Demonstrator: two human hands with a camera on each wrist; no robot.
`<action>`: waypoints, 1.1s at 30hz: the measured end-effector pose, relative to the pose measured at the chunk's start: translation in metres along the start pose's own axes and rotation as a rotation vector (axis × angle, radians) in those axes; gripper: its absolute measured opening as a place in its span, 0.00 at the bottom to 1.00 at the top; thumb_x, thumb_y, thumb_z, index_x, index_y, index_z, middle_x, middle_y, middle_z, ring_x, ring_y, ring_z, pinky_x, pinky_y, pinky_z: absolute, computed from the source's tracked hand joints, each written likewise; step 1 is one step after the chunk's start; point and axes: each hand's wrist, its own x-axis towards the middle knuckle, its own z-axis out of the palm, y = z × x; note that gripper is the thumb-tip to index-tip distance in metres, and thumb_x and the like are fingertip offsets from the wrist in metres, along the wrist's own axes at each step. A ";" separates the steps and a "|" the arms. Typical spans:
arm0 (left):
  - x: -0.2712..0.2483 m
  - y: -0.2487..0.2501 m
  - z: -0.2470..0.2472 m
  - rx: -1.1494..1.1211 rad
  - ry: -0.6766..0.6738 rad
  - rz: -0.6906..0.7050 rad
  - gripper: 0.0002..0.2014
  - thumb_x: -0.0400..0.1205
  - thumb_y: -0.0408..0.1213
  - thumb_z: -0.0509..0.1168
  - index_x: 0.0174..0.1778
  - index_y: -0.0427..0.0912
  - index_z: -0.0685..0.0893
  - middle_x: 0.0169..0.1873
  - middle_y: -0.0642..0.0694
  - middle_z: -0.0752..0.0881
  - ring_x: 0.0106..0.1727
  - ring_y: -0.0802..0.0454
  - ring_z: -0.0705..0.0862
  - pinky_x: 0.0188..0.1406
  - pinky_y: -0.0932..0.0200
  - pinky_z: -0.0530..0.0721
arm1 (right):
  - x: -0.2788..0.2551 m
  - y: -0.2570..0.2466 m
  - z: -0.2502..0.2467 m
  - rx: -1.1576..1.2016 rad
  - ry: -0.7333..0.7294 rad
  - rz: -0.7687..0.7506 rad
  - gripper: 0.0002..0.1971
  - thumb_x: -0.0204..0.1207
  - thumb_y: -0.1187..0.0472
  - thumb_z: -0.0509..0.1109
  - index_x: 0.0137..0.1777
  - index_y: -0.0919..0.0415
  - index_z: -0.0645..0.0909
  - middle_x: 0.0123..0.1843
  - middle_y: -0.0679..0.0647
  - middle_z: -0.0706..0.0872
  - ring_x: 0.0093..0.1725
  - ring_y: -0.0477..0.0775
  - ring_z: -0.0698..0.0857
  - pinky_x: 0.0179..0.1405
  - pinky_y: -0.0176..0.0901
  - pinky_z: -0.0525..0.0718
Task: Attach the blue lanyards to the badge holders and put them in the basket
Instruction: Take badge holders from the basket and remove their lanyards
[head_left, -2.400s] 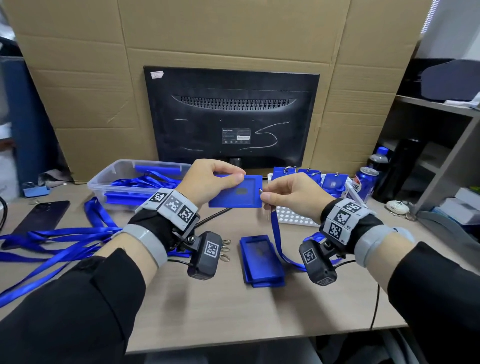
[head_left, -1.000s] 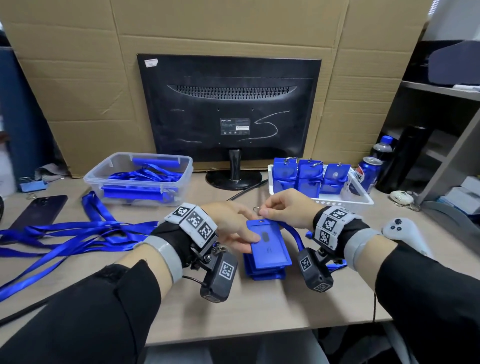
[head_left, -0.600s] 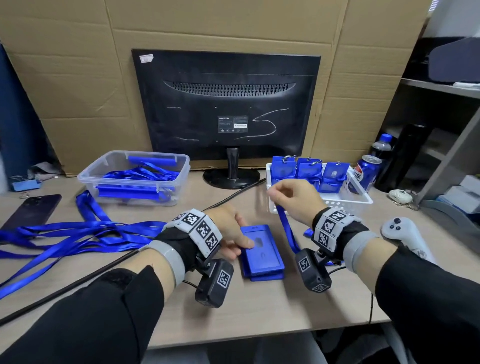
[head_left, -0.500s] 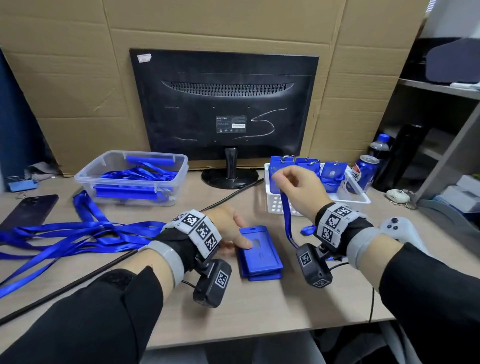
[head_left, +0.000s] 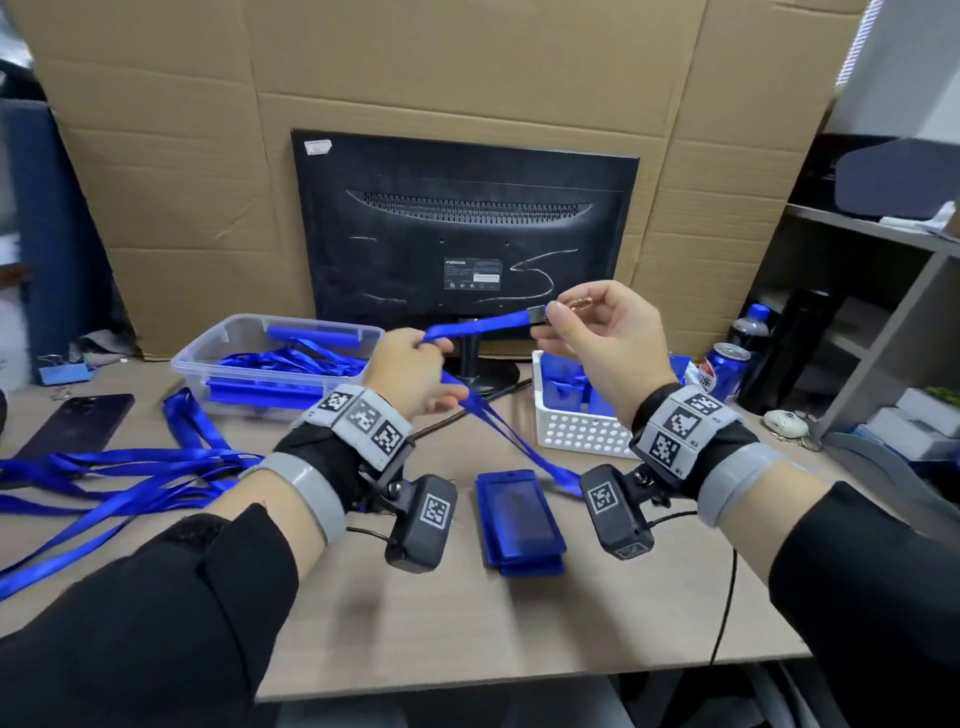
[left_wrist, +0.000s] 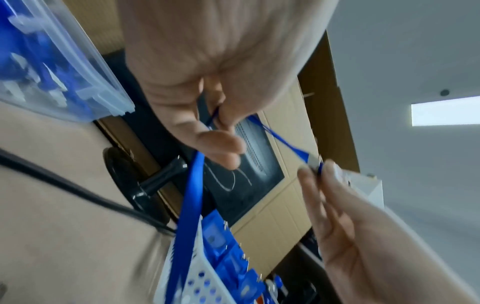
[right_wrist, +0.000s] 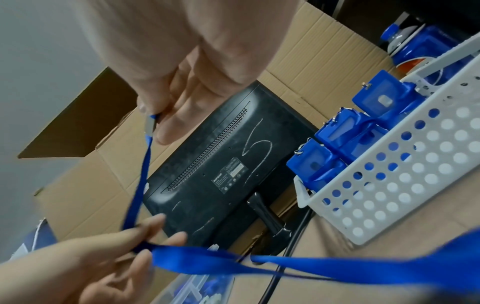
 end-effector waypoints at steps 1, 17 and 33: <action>0.003 0.005 -0.015 -0.041 0.072 0.012 0.12 0.91 0.28 0.52 0.58 0.37 0.82 0.43 0.39 0.83 0.27 0.44 0.91 0.17 0.59 0.85 | 0.001 0.001 0.002 -0.012 0.027 -0.006 0.06 0.83 0.71 0.76 0.55 0.70 0.82 0.48 0.69 0.92 0.46 0.65 0.96 0.49 0.53 0.95; -0.003 -0.014 -0.184 1.072 0.131 -0.233 0.15 0.87 0.36 0.64 0.66 0.36 0.89 0.68 0.34 0.87 0.72 0.35 0.83 0.62 0.51 0.77 | -0.013 0.058 0.109 -0.660 -0.658 0.531 0.03 0.79 0.62 0.80 0.46 0.56 0.88 0.40 0.50 0.93 0.34 0.48 0.89 0.33 0.40 0.86; -0.020 -0.026 -0.051 0.605 -0.574 -0.592 0.12 0.92 0.43 0.63 0.60 0.35 0.80 0.45 0.40 0.93 0.47 0.38 0.96 0.57 0.49 0.81 | -0.019 0.063 0.020 -0.973 -0.580 0.757 0.16 0.76 0.58 0.81 0.62 0.60 0.89 0.49 0.53 0.87 0.45 0.55 0.85 0.54 0.51 0.92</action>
